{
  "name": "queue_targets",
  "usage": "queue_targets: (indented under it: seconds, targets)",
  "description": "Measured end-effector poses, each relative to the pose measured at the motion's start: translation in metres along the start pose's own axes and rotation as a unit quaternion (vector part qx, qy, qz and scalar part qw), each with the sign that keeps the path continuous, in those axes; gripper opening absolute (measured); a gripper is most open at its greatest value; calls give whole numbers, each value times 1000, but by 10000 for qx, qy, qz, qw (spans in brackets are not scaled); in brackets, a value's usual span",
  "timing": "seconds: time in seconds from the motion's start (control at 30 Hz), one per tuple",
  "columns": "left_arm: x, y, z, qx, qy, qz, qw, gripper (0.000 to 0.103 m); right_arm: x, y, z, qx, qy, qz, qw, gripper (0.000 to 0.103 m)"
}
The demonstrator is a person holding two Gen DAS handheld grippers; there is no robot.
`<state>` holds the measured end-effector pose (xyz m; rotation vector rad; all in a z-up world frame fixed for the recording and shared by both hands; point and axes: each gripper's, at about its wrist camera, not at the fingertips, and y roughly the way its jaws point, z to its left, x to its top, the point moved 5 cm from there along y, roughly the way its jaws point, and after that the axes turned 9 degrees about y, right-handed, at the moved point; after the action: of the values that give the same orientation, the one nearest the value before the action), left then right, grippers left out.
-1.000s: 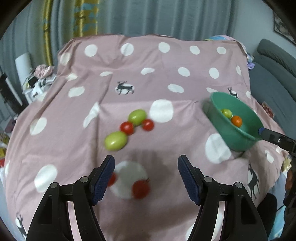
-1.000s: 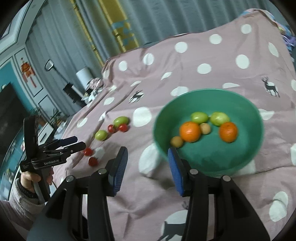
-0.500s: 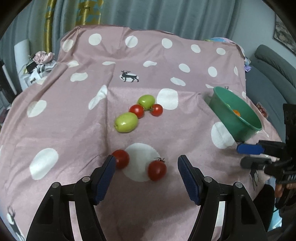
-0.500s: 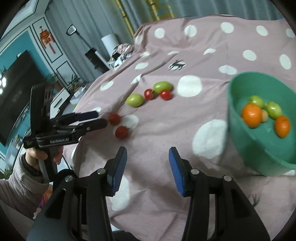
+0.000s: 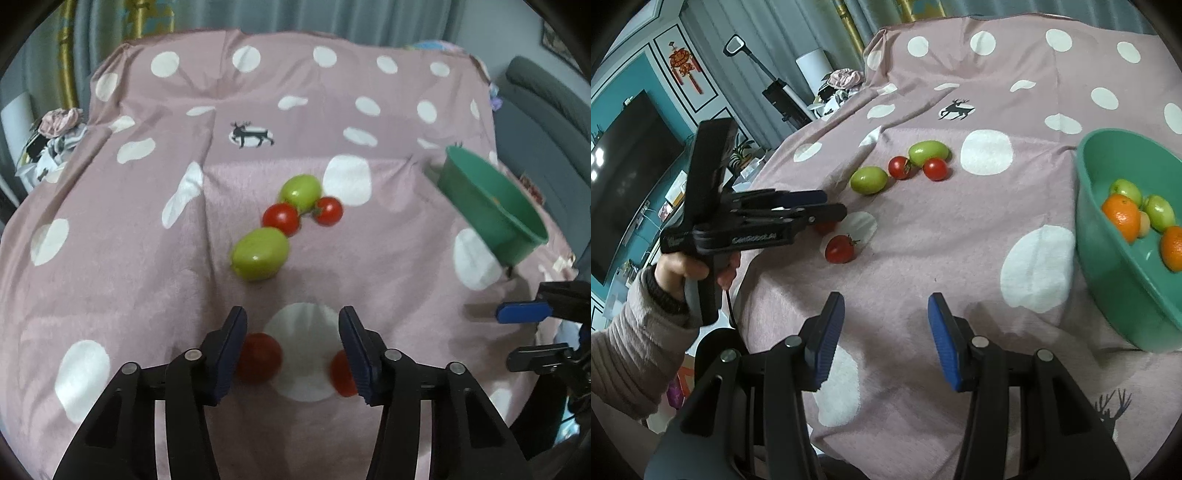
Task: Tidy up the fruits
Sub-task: 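Grasp a red tomato with the left tool while the right tool grasps another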
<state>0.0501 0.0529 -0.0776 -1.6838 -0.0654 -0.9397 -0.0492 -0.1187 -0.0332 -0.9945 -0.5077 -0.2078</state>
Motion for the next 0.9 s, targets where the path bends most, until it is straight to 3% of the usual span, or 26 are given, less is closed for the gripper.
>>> queue_targets:
  seconds: [0.07,0.1,0.37,0.43,0.63,0.9]
  targets:
    - [-4,6,5,134,95,217,9996,45,1,2,1,7,-16,28,10000,48]
    - [-6,8,5,198,203,308,9991,38,1,4,2,24,-19,41,10000,48]
    - [-16,14,-6,386,741,632,9945,36,3,16,14,149,-114,173,9997,48]
    - [-17,14,-6,380,731,638,9946,30,3,19,19,180,-171,210,9995,48]
    - [-19,10,-8,271,427,501,9975,28,8,28,25,259,-174,294,9991,48]
    - [-21,-19,0,41,-392,-152,9991,28,12,54,35,313,-211,515,9980,48]
